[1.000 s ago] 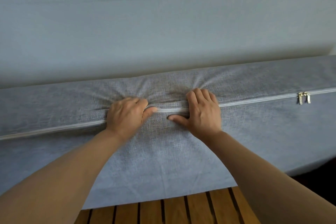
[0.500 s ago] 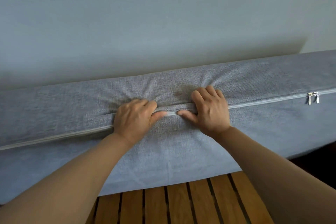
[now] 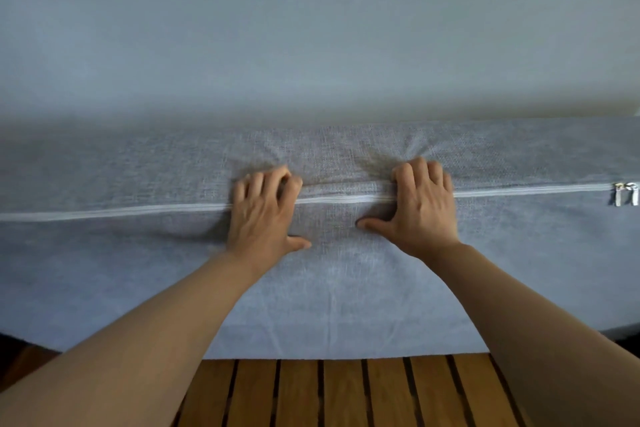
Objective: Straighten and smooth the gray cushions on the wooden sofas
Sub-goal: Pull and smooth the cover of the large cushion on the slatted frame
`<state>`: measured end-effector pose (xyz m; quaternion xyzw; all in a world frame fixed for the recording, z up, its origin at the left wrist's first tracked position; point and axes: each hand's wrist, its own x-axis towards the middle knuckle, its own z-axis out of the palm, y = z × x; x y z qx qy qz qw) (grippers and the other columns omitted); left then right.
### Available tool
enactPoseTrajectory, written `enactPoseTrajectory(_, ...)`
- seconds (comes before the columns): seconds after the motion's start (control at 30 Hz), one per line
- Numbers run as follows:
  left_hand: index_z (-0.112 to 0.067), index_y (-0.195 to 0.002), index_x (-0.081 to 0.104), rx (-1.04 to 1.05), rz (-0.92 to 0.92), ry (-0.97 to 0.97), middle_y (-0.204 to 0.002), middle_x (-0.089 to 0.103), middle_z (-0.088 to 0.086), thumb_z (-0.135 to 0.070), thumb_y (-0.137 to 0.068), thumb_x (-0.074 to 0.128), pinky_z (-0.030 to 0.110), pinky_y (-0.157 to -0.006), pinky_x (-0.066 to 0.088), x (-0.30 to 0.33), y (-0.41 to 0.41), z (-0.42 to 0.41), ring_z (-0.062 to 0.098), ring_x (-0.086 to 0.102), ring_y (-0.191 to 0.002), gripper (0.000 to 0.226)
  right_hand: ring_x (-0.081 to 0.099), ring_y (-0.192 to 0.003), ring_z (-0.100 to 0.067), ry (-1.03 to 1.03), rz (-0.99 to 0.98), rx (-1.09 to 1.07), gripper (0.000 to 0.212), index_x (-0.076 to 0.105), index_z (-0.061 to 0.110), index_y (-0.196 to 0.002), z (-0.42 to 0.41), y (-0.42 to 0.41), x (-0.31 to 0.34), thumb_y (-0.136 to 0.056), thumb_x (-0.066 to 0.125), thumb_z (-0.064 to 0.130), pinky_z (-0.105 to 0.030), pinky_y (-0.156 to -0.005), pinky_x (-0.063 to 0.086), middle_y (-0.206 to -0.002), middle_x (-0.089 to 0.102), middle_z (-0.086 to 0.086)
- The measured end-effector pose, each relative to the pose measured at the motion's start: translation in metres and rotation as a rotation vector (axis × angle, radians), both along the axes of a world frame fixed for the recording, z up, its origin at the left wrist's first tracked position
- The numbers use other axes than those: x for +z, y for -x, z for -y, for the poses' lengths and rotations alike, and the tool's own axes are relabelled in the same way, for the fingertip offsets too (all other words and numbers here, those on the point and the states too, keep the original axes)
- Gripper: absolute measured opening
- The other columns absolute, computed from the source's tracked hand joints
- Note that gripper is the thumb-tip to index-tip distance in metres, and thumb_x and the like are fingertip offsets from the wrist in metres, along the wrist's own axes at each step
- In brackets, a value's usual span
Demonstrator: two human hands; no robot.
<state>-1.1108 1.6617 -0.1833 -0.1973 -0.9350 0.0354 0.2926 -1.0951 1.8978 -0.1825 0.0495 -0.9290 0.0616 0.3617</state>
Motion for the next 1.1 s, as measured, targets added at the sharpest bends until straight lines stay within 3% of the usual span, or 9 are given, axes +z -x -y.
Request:
enactPoseTrajectory(0.17,-0.012,-0.140,0.030,0.036,0.025,0.052,-0.145,0.041,0.010,-0.037,-0.044,0.092,0.062,-0.103,0.029,-0.009,0.016,0.002,0.028,0.032,-0.130,0.117,0.045,-0.097,-0.033,-0.029,0.121,-0.087,0.083,0.049,0.006,-0.099,0.009,0.023,0.006,-0.048,0.084,0.060,-0.045,-0.087,0.038,-0.105,0.050,-0.015)
enactPoseTrajectory(0.3,-0.022,-0.147,0.023,0.003,0.086,0.100,-0.158,0.016,0.007,-0.007,-0.054,0.082,0.063,-0.102,0.029,-0.019,0.027,0.031,0.029,0.016,-0.144,0.112,0.037,-0.116,-0.032,-0.098,0.232,-0.150,0.088,0.042,0.008,-0.122,0.024,0.033,0.014,-0.061,0.080,0.058,-0.042,-0.102,0.030,-0.128,0.040,-0.013)
enactPoseTrajectory(0.37,-0.028,-0.149,0.023,-0.001,0.177,0.179,-0.161,-0.001,0.003,-0.006,-0.061,0.077,0.060,-0.103,0.030,-0.028,0.028,0.053,0.026,0.003,-0.146,0.106,0.024,-0.131,-0.033,-0.085,0.313,-0.166,0.100,0.027,0.012,-0.142,0.042,0.030,0.010,-0.066,0.078,0.055,-0.042,-0.109,0.024,-0.144,0.024,-0.014)
enactPoseTrajectory(0.47,-0.031,-0.152,0.004,0.020,0.397,0.342,-0.152,-0.035,-0.005,-0.009,-0.081,0.065,0.058,-0.111,0.012,-0.050,0.031,0.095,0.020,-0.023,-0.143,0.096,-0.004,-0.144,-0.036,-0.121,0.503,-0.097,0.113,-0.001,0.024,-0.153,0.086,0.020,-0.021,-0.073,0.073,0.054,-0.045,-0.117,0.012,-0.156,-0.018,-0.015)
enactPoseTrajectory(0.53,-0.031,-0.152,0.000,0.054,0.478,0.369,-0.153,-0.034,-0.006,-0.010,-0.084,0.063,0.057,-0.113,0.005,-0.061,0.036,0.123,0.019,-0.025,-0.143,0.095,-0.016,-0.144,-0.035,-0.118,0.630,-0.048,0.113,-0.010,0.030,-0.151,0.121,0.015,-0.048,-0.076,0.072,0.052,-0.047,-0.118,0.009,-0.151,-0.035,-0.012)
enactPoseTrajectory(0.6,-0.030,-0.152,0.001,0.050,0.501,0.370,-0.155,-0.029,-0.006,-0.011,-0.085,0.061,0.057,-0.113,0.004,-0.070,0.046,0.157,0.019,-0.023,-0.144,0.092,-0.019,-0.144,-0.034,-0.056,0.712,-0.043,0.112,-0.012,0.033,-0.151,0.164,0.018,-0.075,-0.078,0.071,0.050,-0.046,-0.118,0.010,-0.149,-0.040,-0.010)
enactPoseTrajectory(0.9,-0.027,-0.152,0.004,0.030,0.565,0.556,-0.153,-0.034,-0.003,-0.011,-0.089,0.055,0.058,-0.113,0.002,-0.129,0.074,0.268,0.022,-0.026,-0.143,0.083,-0.014,-0.146,-0.033,0.121,0.844,-0.025,0.110,-0.015,0.034,-0.150,0.284,0.033,-0.154,-0.081,0.070,0.048,-0.044,-0.118,0.015,-0.150,-0.040,-0.010)
enactPoseTrajectory(1.1,-0.025,-0.153,0.004,-0.079,0.535,0.731,-0.150,-0.038,0.001,-0.010,-0.093,0.046,0.057,-0.112,-0.009,-0.200,0.080,0.299,0.025,-0.032,-0.140,0.074,-0.003,-0.147,-0.033,0.184,0.898,0.021,0.111,-0.016,0.035,-0.150,0.323,0.050,-0.224,-0.081,0.069,0.045,-0.043,-0.115,0.022,-0.149,-0.040,-0.012)
